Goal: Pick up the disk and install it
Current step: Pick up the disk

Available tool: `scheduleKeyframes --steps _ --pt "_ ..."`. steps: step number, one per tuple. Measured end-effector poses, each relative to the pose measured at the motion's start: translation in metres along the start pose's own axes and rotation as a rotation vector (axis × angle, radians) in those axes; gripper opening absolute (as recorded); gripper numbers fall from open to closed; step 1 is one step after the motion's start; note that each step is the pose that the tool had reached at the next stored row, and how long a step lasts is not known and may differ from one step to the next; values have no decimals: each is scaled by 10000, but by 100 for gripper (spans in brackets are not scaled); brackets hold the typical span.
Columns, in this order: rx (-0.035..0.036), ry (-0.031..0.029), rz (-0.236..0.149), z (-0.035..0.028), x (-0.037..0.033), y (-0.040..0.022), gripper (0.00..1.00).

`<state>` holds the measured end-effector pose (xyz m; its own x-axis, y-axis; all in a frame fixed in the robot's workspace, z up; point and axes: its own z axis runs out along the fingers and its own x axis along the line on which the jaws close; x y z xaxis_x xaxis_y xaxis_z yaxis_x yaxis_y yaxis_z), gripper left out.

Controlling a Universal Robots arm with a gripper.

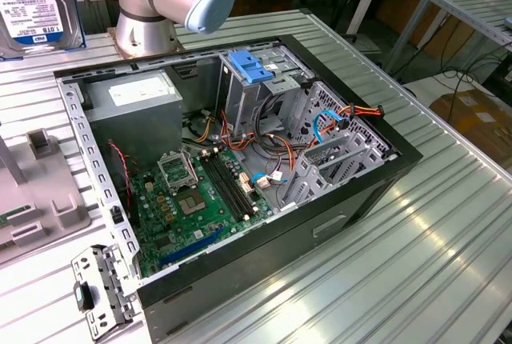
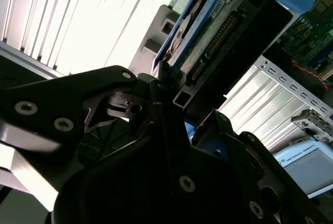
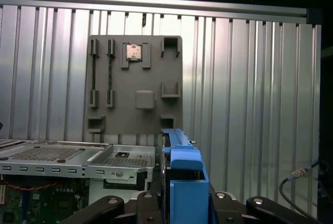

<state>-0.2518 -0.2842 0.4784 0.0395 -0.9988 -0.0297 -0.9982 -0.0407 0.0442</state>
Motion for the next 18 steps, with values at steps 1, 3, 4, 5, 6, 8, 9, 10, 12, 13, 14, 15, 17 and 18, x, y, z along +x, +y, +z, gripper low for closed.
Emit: scheduleKeyframes --steps 1,3,4,5,6,8,9,10,12,13,14,15,17,18 --pt "-1 0 -1 -1 11 -3 37" --pt "0 0 -1 0 23 -6 37" --pt "0 0 0 0 30 -9 37" --pt "-1 0 0 -1 33 -10 37" --pt "-2 1 0 -1 35 -12 37" --pt "-1 0 -1 -1 42 -16 37" --pt "-1 1 0 -1 47 -18 37" --pt "0 0 -1 0 49 -19 37" --pt "-1 0 0 -1 57 -23 37" --pt "-1 0 0 -1 60 -25 37" --pt "-1 0 0 -1 62 -26 37" --pt "0 0 0 -1 64 -27 37" --pt "-1 0 0 -1 71 -33 37" --pt "-1 0 0 -1 74 -36 37"
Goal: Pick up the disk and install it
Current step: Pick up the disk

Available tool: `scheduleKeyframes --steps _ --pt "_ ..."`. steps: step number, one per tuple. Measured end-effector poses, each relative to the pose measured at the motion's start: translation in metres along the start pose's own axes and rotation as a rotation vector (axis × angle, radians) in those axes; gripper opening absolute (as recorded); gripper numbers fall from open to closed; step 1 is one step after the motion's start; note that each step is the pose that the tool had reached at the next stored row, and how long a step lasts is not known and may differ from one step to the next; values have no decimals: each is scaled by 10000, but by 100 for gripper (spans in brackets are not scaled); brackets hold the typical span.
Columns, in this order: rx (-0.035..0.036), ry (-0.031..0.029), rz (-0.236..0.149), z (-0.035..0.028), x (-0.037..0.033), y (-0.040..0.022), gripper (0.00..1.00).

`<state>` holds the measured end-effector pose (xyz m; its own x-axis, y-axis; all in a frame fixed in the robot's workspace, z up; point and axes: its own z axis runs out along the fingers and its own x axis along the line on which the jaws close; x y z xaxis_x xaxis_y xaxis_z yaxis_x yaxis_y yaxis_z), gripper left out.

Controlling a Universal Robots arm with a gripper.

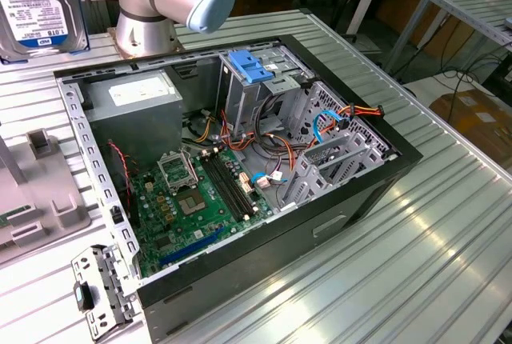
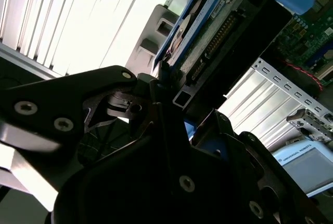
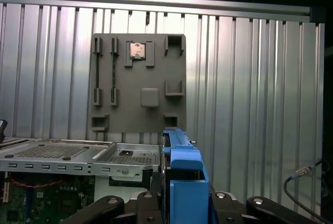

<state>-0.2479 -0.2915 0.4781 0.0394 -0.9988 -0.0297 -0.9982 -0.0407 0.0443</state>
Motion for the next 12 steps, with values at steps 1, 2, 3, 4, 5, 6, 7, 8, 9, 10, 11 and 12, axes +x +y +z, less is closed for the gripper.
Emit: scheduleKeyframes --steps 1,2,3,4,5,6,7,8,9,10,11,12 --pt "-1 0 0 0 2 -2 37" --pt "0 0 0 0 4 -3 37" --pt "0 0 0 0 7 -6 37" --pt "1 0 -1 0 11 -10 37" --pt "0 0 -1 0 14 -12 37" --pt "0 0 -1 0 16 -14 37" --pt "0 0 -1 0 20 -17 37" --pt "0 0 0 0 22 -18 37" --pt "0 0 0 0 25 -21 37" --pt "0 0 0 0 27 -23 37" --pt "0 0 -1 0 32 -26 37" --pt "0 0 -1 0 37 -30 37"
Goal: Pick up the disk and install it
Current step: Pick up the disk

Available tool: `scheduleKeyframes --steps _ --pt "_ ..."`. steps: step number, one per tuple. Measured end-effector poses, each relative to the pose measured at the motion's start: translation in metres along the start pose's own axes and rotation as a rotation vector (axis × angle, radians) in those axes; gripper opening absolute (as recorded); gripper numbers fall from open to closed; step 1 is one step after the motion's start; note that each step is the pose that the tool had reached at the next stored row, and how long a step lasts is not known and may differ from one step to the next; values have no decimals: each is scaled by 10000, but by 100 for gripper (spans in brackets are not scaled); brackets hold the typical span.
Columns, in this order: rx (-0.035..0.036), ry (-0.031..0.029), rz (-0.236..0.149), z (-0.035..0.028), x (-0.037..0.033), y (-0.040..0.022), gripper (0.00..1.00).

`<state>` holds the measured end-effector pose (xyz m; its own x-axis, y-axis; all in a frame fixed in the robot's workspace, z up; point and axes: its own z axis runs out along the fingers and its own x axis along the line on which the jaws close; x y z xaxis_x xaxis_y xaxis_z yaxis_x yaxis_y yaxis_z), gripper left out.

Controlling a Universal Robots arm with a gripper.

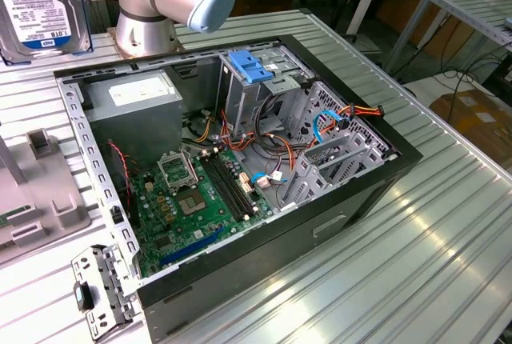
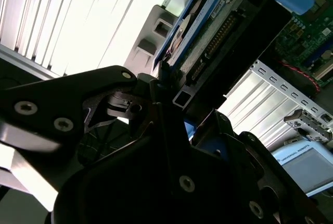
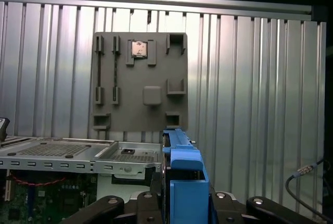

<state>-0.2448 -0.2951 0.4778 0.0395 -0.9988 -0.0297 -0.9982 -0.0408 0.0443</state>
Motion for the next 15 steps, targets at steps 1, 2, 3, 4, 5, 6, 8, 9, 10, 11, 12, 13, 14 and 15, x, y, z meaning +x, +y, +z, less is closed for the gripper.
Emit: scheduleKeyframes --steps 1,2,3,4,5,6,8,9,10,11,12,13,14,15 --pt "1 0 0 0 4 -2 37" --pt "1 0 0 0 6 -3 37" --pt "1 0 0 0 10 -6 37" --pt "0 0 0 0 12 -7 37" --pt "1 0 0 0 18 -10 37" --pt "0 0 0 0 21 -12 37" --pt "0 0 0 0 27 -15 37" --pt "0 0 0 0 31 -18 37" --pt "1 0 0 0 35 -20 37" --pt "0 0 0 -1 37 -22 37" --pt "0 0 0 -1 40 -23 37" --pt "0 1 0 -1 44 -26 37" --pt "1 0 0 -1 47 -28 37" --pt "1 0 0 -1 50 -29 37"
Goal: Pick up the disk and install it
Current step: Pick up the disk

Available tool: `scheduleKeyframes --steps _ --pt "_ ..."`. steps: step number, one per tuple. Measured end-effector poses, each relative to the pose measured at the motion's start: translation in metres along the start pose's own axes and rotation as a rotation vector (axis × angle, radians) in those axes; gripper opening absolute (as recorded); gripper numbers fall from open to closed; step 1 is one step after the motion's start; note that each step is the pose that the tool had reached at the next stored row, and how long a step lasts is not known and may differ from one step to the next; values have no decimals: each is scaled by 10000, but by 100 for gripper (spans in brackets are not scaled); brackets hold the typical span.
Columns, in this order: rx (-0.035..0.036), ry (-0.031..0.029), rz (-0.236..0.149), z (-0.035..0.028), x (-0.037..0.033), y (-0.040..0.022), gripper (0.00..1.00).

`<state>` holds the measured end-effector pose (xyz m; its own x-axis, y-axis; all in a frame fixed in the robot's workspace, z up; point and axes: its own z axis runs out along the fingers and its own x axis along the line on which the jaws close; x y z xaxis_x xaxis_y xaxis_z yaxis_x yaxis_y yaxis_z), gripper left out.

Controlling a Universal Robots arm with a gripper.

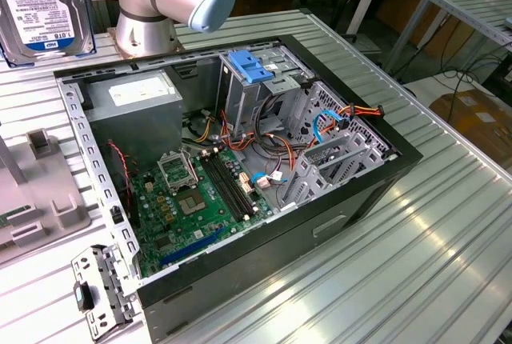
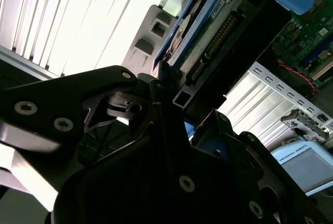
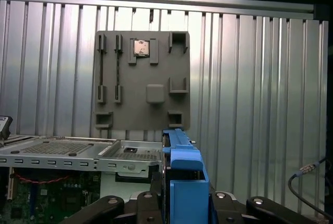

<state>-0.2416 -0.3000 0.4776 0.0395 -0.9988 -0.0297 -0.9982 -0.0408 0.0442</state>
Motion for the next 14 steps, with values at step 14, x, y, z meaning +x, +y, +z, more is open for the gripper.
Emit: scheduleKeyframes --steps 14 --pt "0 -1 0 -1 42 -25 37"
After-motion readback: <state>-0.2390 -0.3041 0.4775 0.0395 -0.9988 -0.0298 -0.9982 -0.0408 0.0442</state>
